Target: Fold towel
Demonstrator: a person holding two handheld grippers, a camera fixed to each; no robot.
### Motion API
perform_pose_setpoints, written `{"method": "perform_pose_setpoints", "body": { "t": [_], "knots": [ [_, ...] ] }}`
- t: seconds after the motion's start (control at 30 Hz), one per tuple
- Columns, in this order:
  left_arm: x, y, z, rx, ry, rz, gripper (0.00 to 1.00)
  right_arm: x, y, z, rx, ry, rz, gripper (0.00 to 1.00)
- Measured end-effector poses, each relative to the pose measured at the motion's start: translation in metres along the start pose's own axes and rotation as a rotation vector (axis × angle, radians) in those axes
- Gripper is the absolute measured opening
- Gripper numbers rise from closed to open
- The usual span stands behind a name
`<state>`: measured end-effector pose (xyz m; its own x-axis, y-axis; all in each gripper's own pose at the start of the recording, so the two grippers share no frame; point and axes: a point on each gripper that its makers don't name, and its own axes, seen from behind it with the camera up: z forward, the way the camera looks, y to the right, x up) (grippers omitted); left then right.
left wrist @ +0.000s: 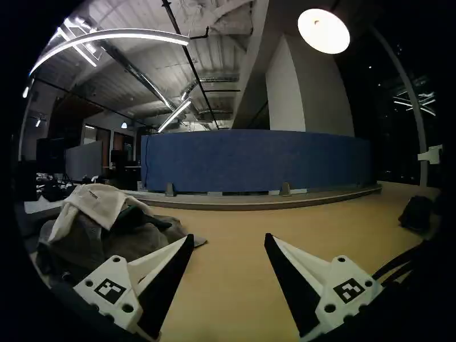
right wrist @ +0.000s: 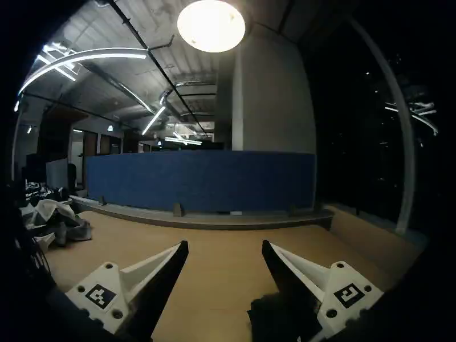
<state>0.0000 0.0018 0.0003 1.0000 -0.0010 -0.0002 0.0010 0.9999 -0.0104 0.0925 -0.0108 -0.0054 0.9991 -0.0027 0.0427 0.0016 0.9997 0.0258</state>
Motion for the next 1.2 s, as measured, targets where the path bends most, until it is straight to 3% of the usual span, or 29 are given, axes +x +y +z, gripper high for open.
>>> {"method": "perform_pose_setpoints", "body": {
  "t": [0.37, 0.7, 1.0, 1.2],
  "knots": [
    [0.000, 0.000, 0.000, 0.000, 0.000, 0.000, 0.92, -0.024, 0.024, 0.003, -0.020, 0.046, 0.058, 1.00],
    [0.000, -0.001, -0.001, 0.000, 0.000, 0.000, 0.92, -0.059, 0.027, 0.008, -0.028, 0.042, 0.050, 1.00],
    [0.000, 0.000, -0.001, 0.000, 0.000, 0.000, 0.92, -0.067, 0.032, 0.010, -0.043, 0.062, 0.069, 1.00],
    [0.000, 0.000, 0.000, 0.000, 0.000, 0.000, 0.92, -0.074, 0.032, 0.009, -0.038, 0.070, 0.050, 1.00]
  ]
}}
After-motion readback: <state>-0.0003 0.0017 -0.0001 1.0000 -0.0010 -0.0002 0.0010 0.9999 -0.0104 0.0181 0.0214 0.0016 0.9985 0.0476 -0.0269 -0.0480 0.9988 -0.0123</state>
